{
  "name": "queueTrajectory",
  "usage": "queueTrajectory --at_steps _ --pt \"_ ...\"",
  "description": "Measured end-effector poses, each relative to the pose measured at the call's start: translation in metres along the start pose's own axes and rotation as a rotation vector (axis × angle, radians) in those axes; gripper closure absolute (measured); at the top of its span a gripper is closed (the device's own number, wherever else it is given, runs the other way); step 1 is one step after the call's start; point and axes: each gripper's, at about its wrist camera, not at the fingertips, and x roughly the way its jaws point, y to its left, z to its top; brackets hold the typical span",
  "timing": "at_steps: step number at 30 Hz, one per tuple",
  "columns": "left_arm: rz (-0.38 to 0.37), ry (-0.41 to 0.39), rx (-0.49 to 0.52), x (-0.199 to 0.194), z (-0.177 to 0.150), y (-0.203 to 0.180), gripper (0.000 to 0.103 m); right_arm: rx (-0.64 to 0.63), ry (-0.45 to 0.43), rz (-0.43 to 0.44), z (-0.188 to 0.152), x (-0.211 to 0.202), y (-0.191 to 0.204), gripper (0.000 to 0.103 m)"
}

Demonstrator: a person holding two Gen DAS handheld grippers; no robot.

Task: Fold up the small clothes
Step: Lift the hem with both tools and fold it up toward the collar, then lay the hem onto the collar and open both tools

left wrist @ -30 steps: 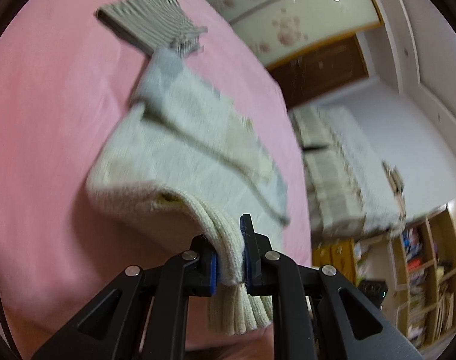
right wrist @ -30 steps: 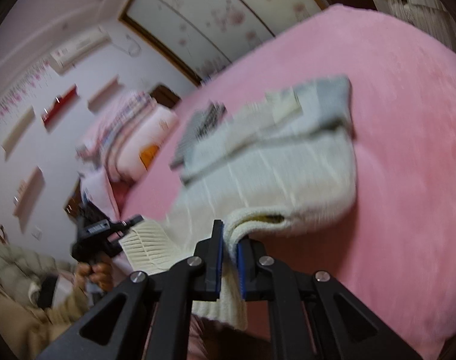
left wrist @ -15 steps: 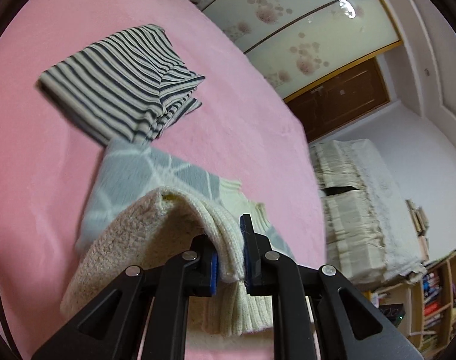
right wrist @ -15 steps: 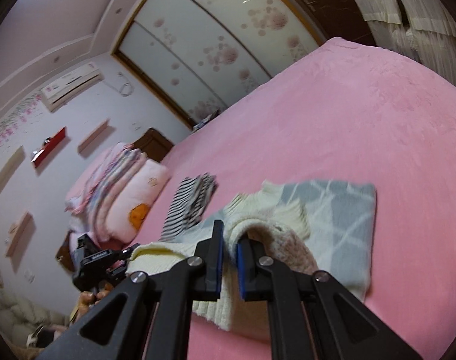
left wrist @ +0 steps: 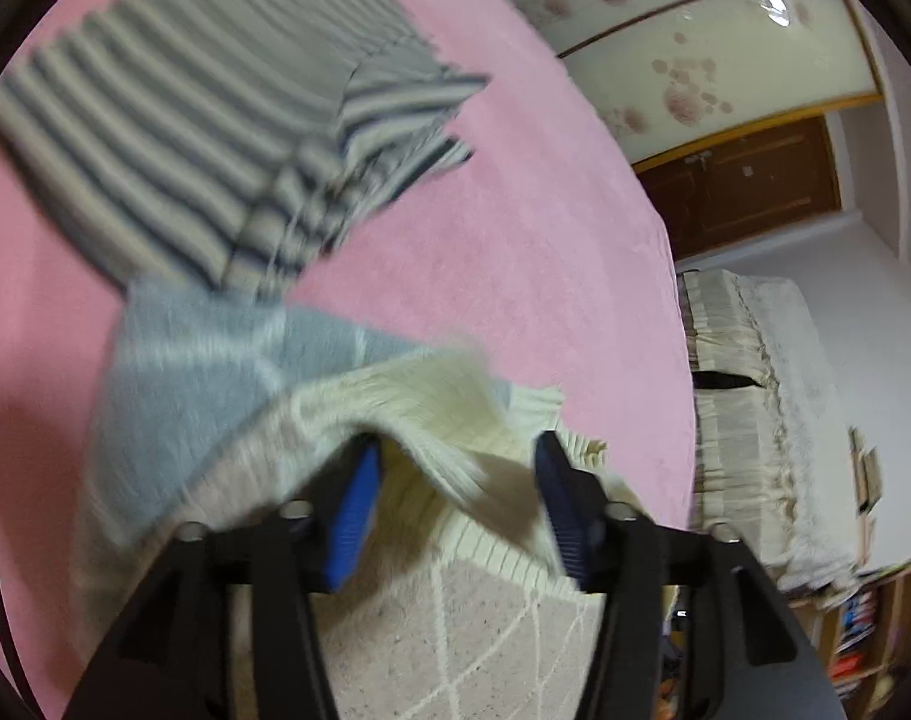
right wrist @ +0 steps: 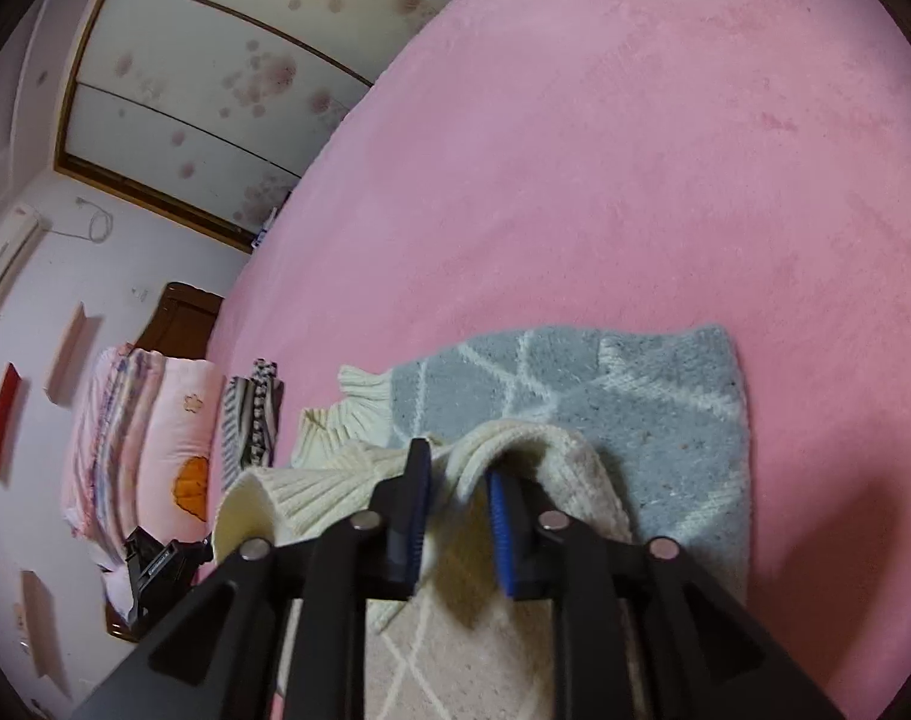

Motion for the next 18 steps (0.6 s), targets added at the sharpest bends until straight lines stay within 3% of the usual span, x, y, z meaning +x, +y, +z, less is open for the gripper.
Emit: queueTrajectory --at_steps 2,5,7,10,18 --pt "0.019 -0.055 0.039 -0.014 0.006 -0.006 0.032 -0.022 -0.021 0.001 -0.001 -0.010 0.002 0.067" --pt "0.023 -0.104 0.046 -0.034 0.015 -0.009 0.031 -0.023 -0.077 0.029 0.004 -0.028 0.002 0.056" --pt "0.047 -0.113 0.051 -0.041 0.020 -0.009 0.031 -0.016 -0.118 0.041 0.008 -0.041 0.000 0.053" --pt "0.126 -0.114 0.105 -0.045 0.020 -0.013 0.031 -0.065 -0.142 -0.015 0.011 -0.048 0.004 0.053" --pt "0.300 -0.054 0.452 -0.033 -0.005 -0.028 0.031 -0.245 -0.077 -0.157 0.006 -0.032 0.019 0.053"
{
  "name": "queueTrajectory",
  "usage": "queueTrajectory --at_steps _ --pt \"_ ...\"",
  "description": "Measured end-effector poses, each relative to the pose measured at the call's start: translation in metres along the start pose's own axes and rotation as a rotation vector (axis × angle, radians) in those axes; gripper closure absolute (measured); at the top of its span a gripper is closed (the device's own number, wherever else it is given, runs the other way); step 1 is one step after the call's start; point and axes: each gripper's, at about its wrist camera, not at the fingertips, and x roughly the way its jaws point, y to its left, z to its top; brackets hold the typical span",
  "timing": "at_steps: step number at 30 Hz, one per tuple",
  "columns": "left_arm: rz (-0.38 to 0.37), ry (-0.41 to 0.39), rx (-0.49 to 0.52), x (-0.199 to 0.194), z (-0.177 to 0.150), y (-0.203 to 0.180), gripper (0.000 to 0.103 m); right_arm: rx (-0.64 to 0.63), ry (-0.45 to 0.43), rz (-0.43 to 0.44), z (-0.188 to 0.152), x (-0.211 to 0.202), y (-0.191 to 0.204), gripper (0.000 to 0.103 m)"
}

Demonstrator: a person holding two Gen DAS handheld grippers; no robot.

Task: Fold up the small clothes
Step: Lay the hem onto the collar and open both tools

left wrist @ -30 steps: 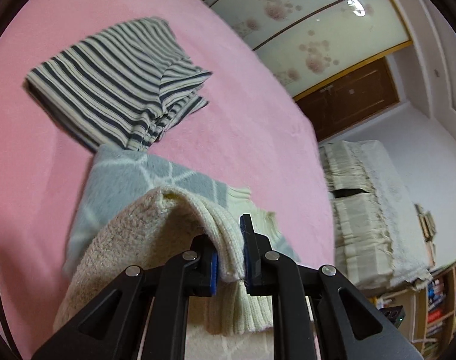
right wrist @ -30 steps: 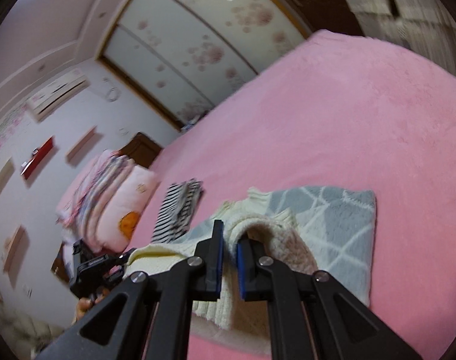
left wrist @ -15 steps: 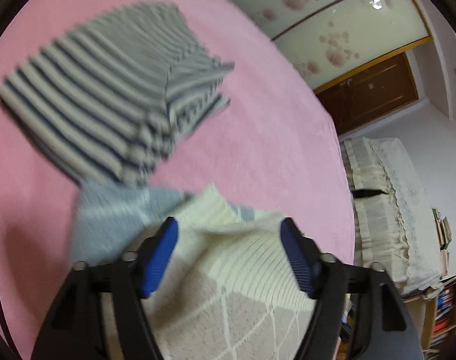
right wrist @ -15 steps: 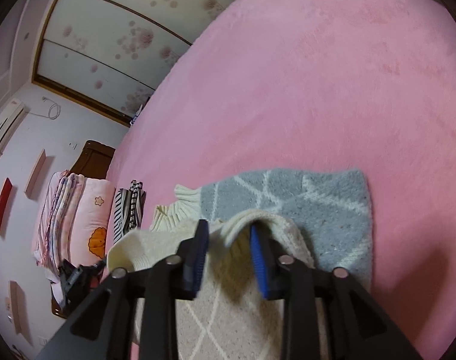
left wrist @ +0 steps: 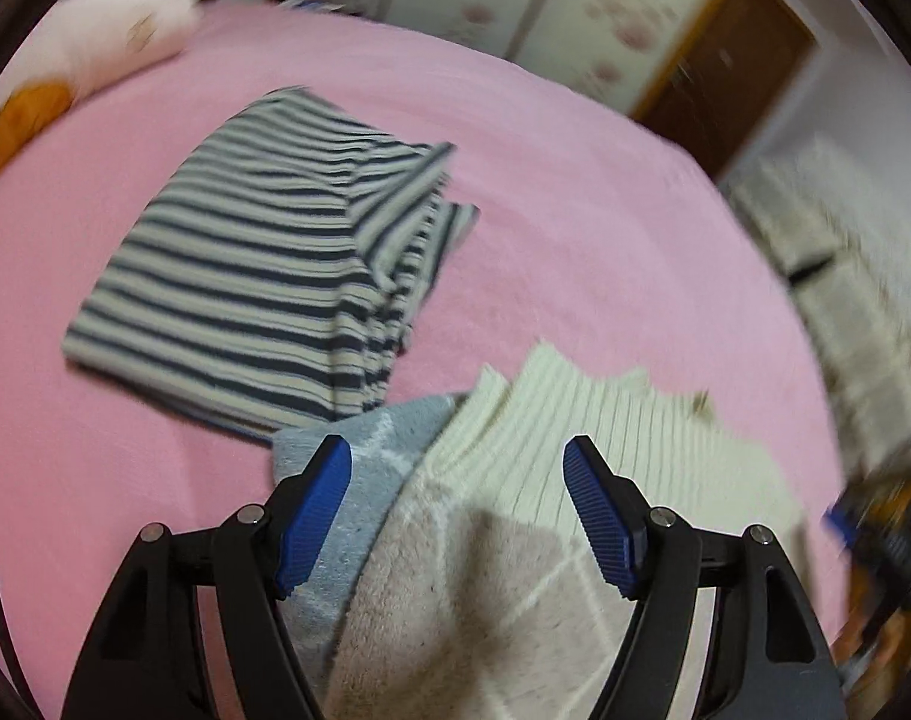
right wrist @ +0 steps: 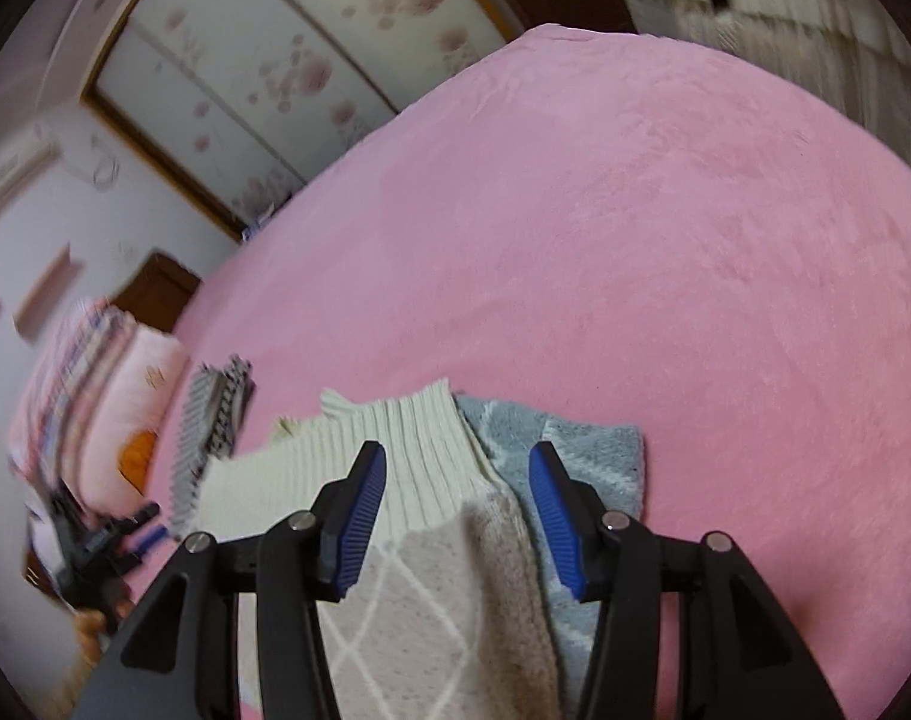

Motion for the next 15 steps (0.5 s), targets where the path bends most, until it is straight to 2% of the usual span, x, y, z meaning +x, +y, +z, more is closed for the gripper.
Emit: queueTrajectory --at_steps 2,5,6,9,13,15 --pt "0.040 0.013 0.096 0.005 -0.004 -0.014 0.034 -0.039 0.017 -0.021 -0.002 0.007 0.006 0.053" --pt "0.083 0.044 0.211 0.016 -0.012 -0.031 0.046 -0.106 0.037 -0.078 -0.007 0.018 0.014 0.053" --pt "0.097 0.054 0.243 0.021 -0.015 -0.035 0.047 -0.126 0.042 -0.091 -0.008 0.020 0.015 0.053" --pt "0.133 0.052 0.296 0.032 -0.022 -0.045 0.047 -0.169 0.060 -0.121 -0.012 0.030 0.020 0.053" --pt "0.152 0.058 0.309 0.040 -0.026 -0.050 0.048 -0.205 0.087 -0.147 -0.015 0.039 0.021 0.053" --pt "0.154 0.066 0.307 0.045 -0.025 -0.053 0.054 -0.228 0.102 -0.168 -0.018 0.044 0.020 0.056"
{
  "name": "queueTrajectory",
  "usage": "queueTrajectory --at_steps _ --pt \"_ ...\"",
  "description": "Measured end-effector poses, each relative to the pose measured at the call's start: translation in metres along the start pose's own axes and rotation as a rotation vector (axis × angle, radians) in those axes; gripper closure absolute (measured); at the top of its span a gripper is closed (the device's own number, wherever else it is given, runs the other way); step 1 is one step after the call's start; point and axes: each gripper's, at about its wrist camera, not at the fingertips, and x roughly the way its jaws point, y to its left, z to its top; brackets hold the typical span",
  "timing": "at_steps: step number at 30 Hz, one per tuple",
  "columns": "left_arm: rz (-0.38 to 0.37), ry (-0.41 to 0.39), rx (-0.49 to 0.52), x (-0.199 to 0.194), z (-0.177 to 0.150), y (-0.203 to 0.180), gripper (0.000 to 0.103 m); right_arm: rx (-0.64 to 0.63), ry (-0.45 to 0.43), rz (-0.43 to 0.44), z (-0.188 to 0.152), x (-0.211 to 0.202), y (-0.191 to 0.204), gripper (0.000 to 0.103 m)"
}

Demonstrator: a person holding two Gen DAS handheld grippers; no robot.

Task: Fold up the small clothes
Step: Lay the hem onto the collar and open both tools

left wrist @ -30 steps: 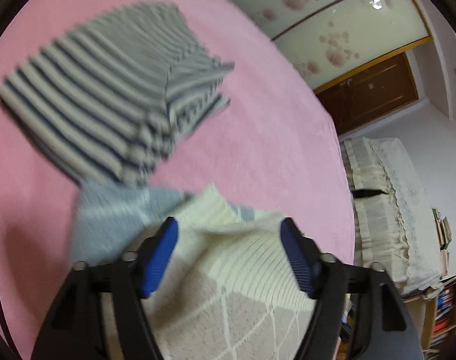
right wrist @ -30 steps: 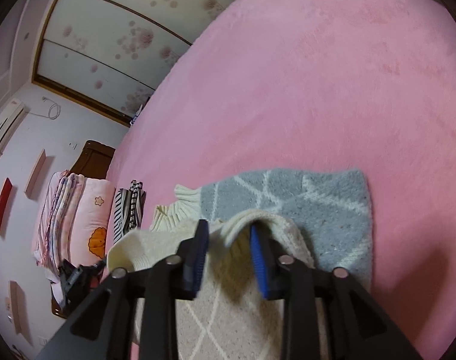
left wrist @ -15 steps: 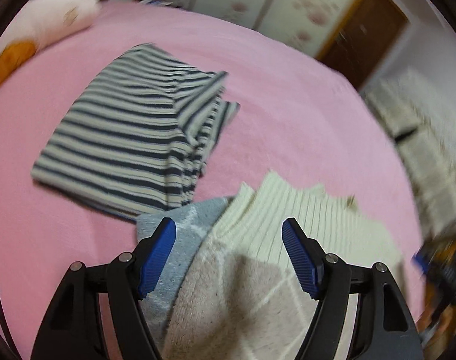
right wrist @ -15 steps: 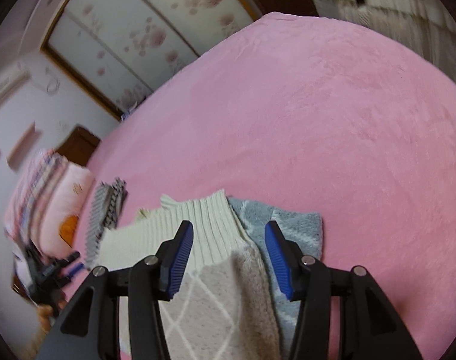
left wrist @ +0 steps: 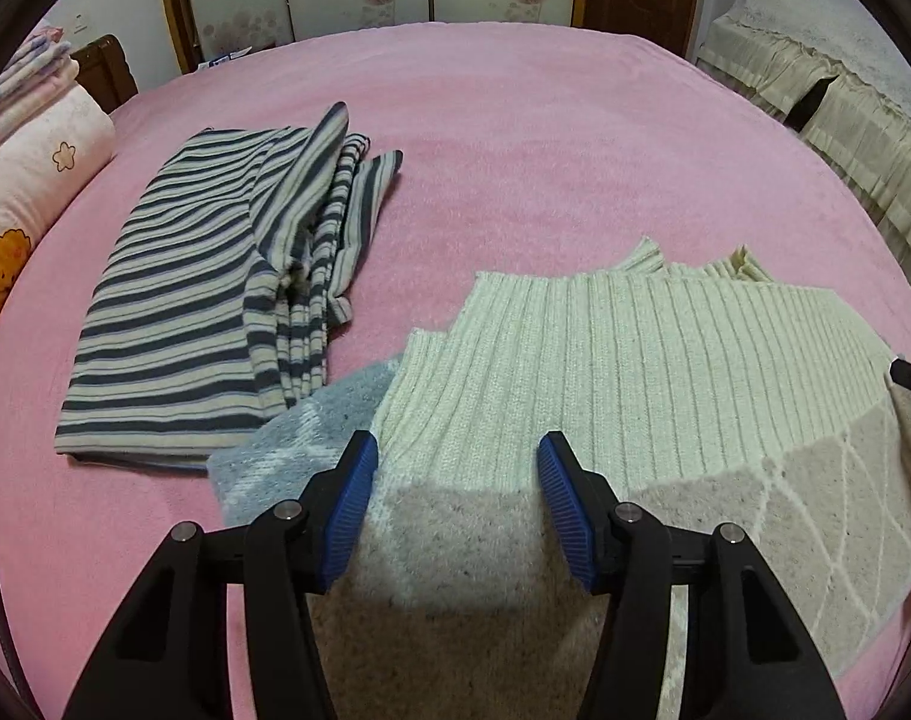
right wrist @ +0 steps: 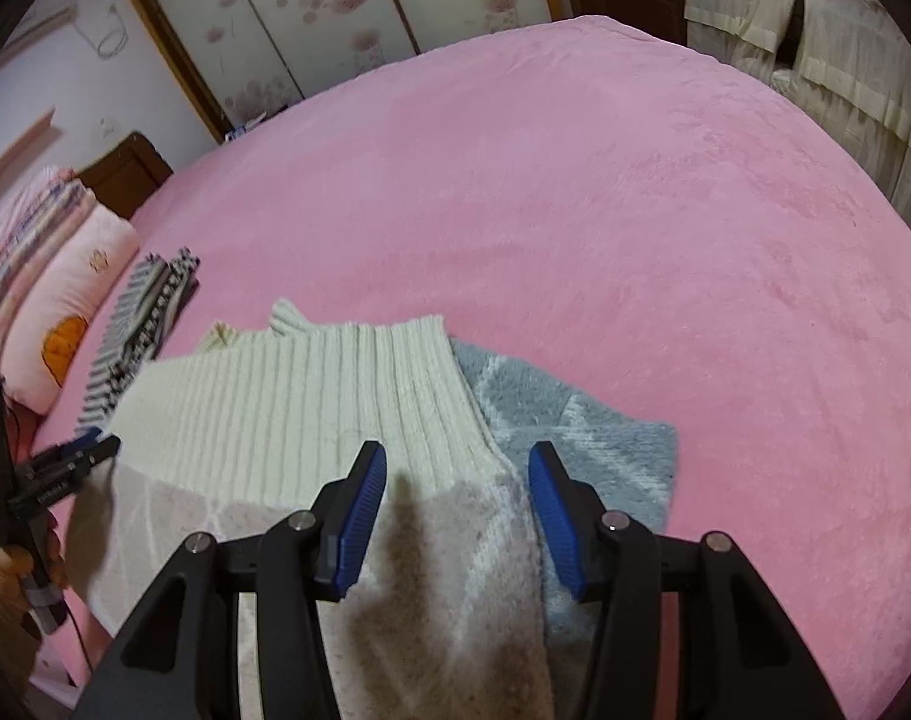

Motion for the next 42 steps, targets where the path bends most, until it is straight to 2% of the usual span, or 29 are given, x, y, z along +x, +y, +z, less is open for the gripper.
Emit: queueTrajectory --at_steps 1,3,4,7,9,13,18,22,25,29,32,36,40,41,42 --pt "-0.002 0.007 0.001 0.001 0.000 -0.001 0.058 -0.010 0.007 -0.007 -0.001 0.001 0.000 0.063" --pt "0.000 0.017 0.018 0.000 -0.001 -0.007 0.088 -0.037 0.019 -0.019 -0.004 0.004 0.002 0.084" --pt "0.011 0.016 0.038 -0.001 0.000 -0.012 0.092 -0.052 0.021 -0.023 -0.006 0.005 0.003 0.092" --pt "0.086 -0.006 0.092 -0.009 -0.003 -0.024 0.098 -0.087 -0.018 -0.059 -0.010 -0.002 0.009 0.094" --pt "0.141 -0.037 0.077 -0.018 -0.003 -0.022 0.099 -0.097 -0.051 -0.090 -0.011 -0.011 0.011 0.095" --pt "0.167 -0.110 -0.056 -0.043 0.000 0.007 0.099 -0.063 -0.154 -0.101 -0.013 -0.041 0.006 0.095" --pt "0.211 -0.133 -0.056 -0.048 -0.009 0.012 0.099 -0.072 -0.225 -0.132 -0.019 -0.056 0.009 0.095" --pt "0.231 -0.156 -0.119 -0.049 -0.010 0.017 0.099 -0.005 -0.233 -0.132 -0.017 -0.052 0.002 0.095" --pt "0.234 -0.110 -0.169 -0.027 -0.007 0.026 0.099 0.035 -0.206 -0.141 -0.012 -0.035 -0.006 0.095" --pt "0.271 -0.083 -0.129 -0.001 -0.011 0.017 0.099 0.036 -0.140 -0.185 -0.014 -0.002 -0.011 0.095" --pt "0.284 -0.076 -0.110 0.008 -0.015 0.012 0.098 0.018 -0.144 -0.204 -0.015 0.005 -0.009 0.094" --pt "0.260 -0.075 -0.126 0.010 -0.014 0.016 0.093 0.003 -0.141 -0.201 -0.016 0.006 -0.009 0.092" --pt "0.203 -0.072 -0.147 0.008 -0.012 0.023 0.085 0.012 -0.124 -0.197 -0.013 0.000 -0.010 0.072" --pt "0.194 -0.071 -0.154 0.006 -0.011 0.025 0.079 0.022 -0.124 -0.189 -0.012 -0.003 -0.010 0.068" --pt "0.180 -0.070 -0.164 0.002 -0.011 0.026 0.066 0.038 -0.124 -0.177 -0.012 -0.008 -0.012 0.067"
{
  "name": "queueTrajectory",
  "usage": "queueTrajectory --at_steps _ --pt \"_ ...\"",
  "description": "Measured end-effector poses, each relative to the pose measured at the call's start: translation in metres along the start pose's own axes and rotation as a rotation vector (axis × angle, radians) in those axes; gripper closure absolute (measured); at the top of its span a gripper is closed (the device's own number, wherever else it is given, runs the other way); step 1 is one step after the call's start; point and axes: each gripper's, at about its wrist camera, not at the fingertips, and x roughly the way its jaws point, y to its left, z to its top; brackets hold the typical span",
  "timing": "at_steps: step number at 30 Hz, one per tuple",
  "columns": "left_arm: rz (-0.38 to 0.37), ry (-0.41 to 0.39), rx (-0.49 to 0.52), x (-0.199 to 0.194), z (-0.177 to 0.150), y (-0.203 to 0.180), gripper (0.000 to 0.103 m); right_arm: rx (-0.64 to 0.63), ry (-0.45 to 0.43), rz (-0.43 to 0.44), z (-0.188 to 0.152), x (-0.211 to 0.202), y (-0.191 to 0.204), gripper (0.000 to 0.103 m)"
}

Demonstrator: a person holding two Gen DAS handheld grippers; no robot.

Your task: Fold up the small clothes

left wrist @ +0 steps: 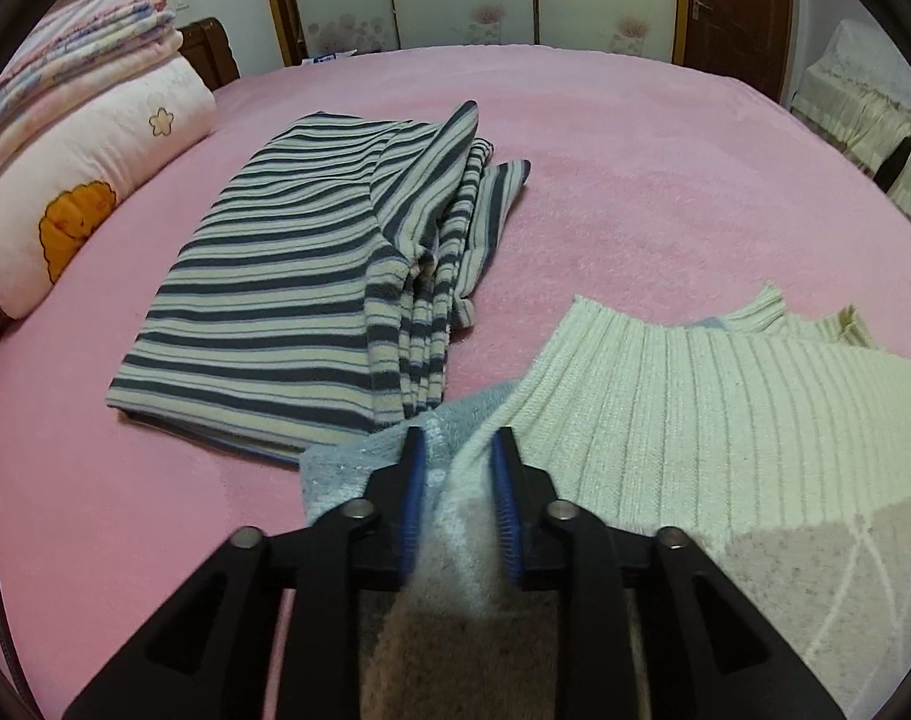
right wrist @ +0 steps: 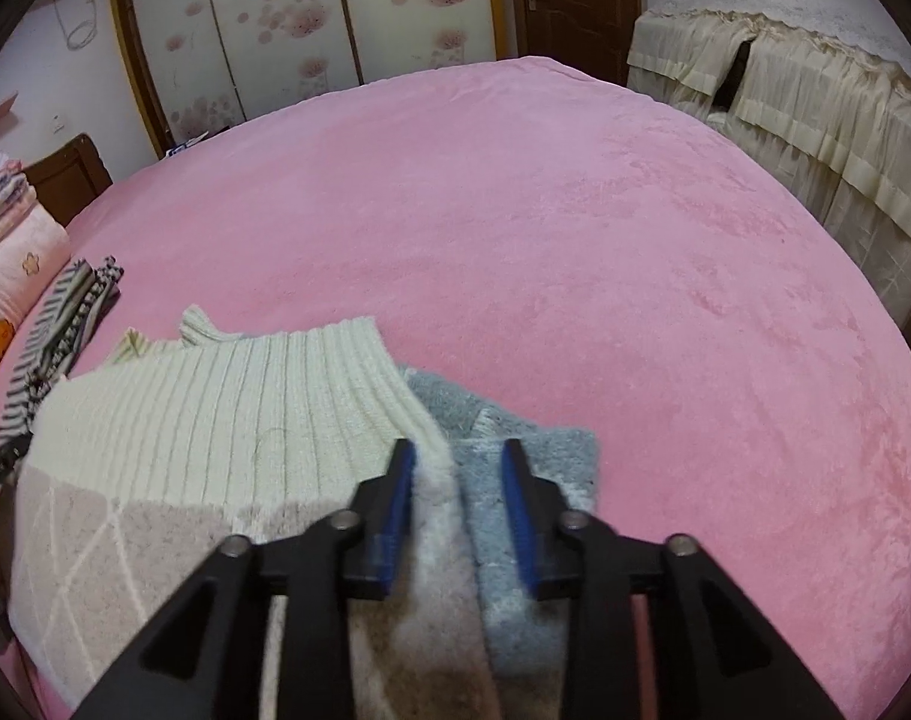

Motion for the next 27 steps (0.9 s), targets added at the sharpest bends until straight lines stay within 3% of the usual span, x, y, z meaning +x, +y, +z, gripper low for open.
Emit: queueTrajectory --at_steps 1,2,3,10,13,18,27 --pt "-0.009 0.003 -0.007 -0.003 0.000 0.002 0.058 0.011 0.003 0.009 0.001 -0.003 0.000 0.066" --pt "-0.010 0.005 -0.014 -0.007 0.001 0.004 0.041 0.024 0.004 0.020 0.002 -0.007 -0.002 0.066" --pt "-0.005 0.003 -0.020 -0.012 0.001 0.006 0.034 0.038 0.005 0.030 0.003 -0.012 -0.004 0.066" --pt "-0.038 -0.048 -0.042 -0.065 0.009 0.026 0.034 0.063 -0.027 0.062 0.009 -0.062 -0.003 0.065" --pt "-0.061 -0.071 -0.058 -0.094 0.013 0.036 0.033 0.055 -0.030 0.063 0.010 -0.086 0.006 0.057" --pt "-0.097 -0.085 -0.079 -0.139 0.015 0.046 0.025 0.000 -0.050 0.071 0.011 -0.121 0.032 0.055" --pt "-0.170 -0.102 -0.058 -0.196 -0.006 0.028 0.021 -0.098 -0.062 0.127 -0.001 -0.156 0.078 0.053"
